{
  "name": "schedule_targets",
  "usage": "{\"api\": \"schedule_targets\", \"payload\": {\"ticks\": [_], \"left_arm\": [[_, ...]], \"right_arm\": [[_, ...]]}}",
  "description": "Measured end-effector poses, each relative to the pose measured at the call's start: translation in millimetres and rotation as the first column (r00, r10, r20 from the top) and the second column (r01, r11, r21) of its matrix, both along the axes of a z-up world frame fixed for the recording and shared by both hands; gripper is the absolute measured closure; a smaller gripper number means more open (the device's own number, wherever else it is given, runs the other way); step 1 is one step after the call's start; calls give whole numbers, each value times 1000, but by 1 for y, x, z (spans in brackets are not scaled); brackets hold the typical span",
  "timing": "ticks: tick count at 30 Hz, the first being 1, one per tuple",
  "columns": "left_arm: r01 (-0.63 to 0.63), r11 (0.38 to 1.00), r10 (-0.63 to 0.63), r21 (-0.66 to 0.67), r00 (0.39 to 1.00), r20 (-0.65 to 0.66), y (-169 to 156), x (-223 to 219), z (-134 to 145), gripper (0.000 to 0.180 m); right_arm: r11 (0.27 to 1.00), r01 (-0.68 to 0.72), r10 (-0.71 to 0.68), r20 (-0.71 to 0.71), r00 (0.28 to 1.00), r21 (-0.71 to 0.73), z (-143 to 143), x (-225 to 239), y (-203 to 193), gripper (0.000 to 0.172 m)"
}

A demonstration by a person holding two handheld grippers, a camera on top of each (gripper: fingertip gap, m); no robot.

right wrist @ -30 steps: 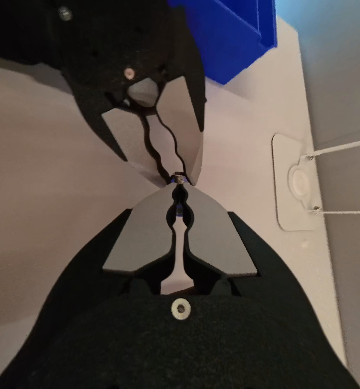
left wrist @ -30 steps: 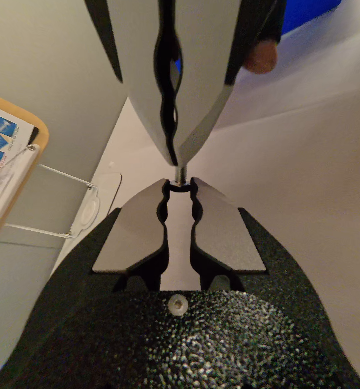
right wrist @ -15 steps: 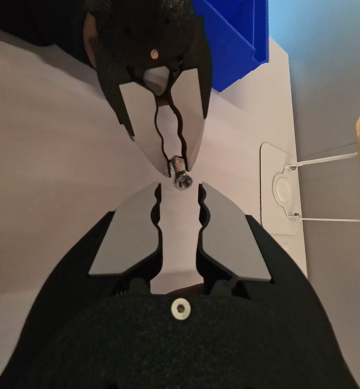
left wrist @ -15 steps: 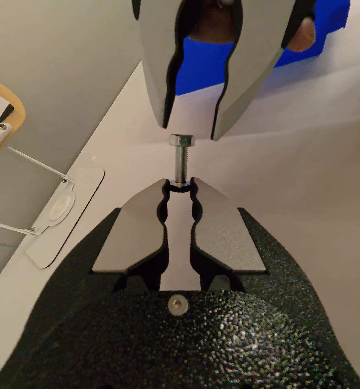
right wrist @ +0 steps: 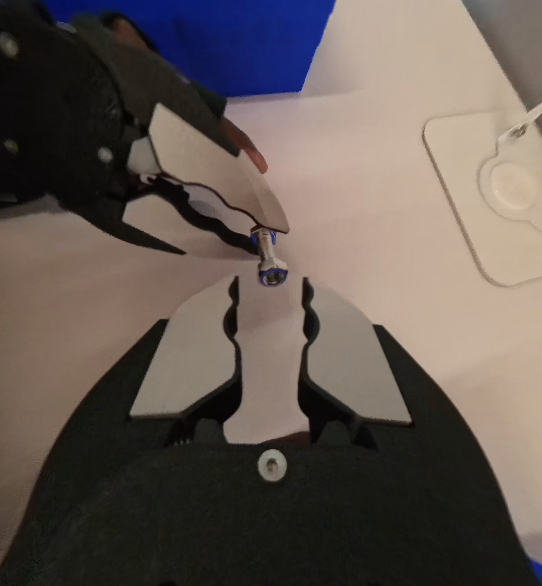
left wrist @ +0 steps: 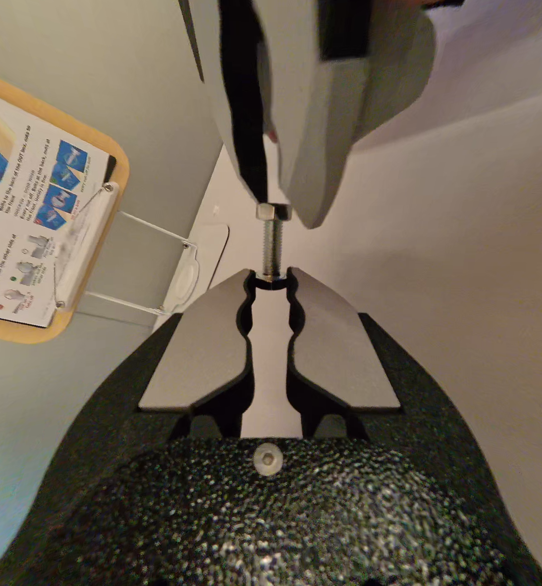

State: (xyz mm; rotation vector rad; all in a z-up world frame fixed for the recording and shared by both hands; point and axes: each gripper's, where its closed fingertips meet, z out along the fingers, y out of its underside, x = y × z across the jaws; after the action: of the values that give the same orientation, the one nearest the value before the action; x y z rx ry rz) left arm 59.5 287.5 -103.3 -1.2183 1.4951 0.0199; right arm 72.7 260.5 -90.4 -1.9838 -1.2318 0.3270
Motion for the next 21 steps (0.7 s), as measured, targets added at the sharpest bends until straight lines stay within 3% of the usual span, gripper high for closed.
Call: {"api": "schedule_targets", "payload": {"ticks": [3,8,14,18,21], "left_arm": [[45,993,-39,-107,998,57,-4,1,-2,163],[139,967,-117,-215,987,112,-15,7,-3,162],[181,955,-171,-234,983,61,-24,11,-12,163],[131,983,-132,-129,991,-2,-16,8,-13,162],[90,996,-91,-18,994,-60,-10,5,-12,162]], "right_arm": [[973,-132,109,127,986,189,7,5,-2,123],[914,-288,211,272,939,285,0,1,-11,124],[895,-330,251,273,929,300,-1,-9,-16,154],[971,-180,153,167,974,158,-6,-8,-11,154],[994,16,-22,-49,999,-112,-8,-8,-7,155]]}}
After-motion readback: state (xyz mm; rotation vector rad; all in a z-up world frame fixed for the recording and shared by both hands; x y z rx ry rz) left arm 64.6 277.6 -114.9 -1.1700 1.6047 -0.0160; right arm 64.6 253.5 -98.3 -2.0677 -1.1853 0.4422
